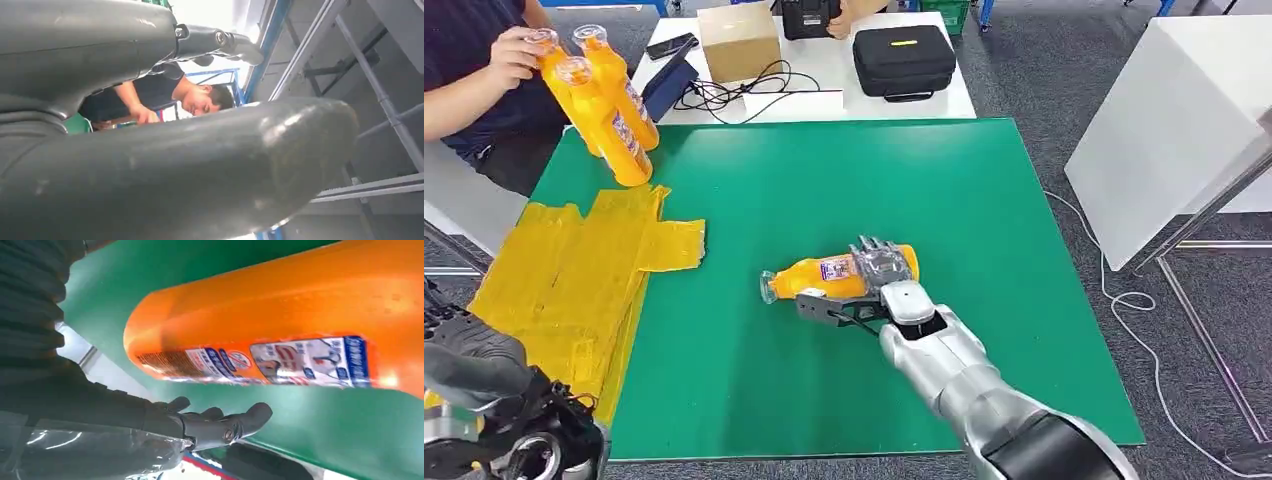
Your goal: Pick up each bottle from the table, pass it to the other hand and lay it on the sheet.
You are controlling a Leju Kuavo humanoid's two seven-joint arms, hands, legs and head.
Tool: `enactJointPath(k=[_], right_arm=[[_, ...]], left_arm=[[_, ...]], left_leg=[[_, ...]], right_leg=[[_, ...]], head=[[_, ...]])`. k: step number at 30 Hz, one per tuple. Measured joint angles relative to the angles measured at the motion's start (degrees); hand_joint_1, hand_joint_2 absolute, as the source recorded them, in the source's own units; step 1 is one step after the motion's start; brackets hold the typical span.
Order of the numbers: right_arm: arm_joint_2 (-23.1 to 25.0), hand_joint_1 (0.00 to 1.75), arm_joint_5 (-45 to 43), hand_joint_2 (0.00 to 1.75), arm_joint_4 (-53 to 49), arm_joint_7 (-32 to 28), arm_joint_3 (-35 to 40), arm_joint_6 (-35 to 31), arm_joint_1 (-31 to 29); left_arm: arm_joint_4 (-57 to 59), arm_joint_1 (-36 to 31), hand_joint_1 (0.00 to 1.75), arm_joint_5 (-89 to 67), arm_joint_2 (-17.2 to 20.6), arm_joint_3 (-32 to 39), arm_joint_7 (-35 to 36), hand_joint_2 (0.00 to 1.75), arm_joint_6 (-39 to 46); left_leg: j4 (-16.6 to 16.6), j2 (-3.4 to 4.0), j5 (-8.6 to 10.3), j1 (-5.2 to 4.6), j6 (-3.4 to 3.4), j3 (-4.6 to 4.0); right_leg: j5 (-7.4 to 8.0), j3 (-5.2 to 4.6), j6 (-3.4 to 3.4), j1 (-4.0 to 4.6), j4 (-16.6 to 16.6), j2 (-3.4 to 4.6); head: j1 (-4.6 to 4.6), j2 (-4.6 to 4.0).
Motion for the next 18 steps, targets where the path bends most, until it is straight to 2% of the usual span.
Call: enactJointPath(k=[14, 15, 18], right_arm=[[-3.5, 0.0, 2.4, 1.75, 3.6, 3.4, -2.7, 1.3, 0.1], [-4.0, 1.75, 2.6, 1.75, 3.8, 3.7, -2.8, 1.5, 0.2], [-5.4, 1.75, 2.8, 1.75, 4.4, 4.1, -3.3, 2.8, 0.4]], left_arm=[[2.9, 0.5, 0.0, 6.1, 5.4, -4.4, -1.5, 0.0, 5.9], [3.1, 0.5, 0.0, 6.6, 6.1, -4.9, -1.5, 0.0, 6.5], [4.0, 0.1, 0.0, 8.3, 7.8, -6.4, -1.5, 0.0, 7.2]], left_leg=[[0.0, -0.05, -0.01, -0.06, 0.01, 0.04], [0.0, -0.03, -0.01, -0.06, 0.01, 0.08], [0.0, 0.0, -0.05, -0.07, 0.02, 0.3]], right_leg=[[0.0, 0.03, 0.0, 0.0, 0.0, -0.01], [0.0, 0.05, 0.0, -0.01, 0.0, -0.01], [-0.02, 0.25, 0.0, 0.01, -0.1, 0.0]], head=[[0.0, 0.0], [0.0, 0.0], [-0.02, 0.0]])
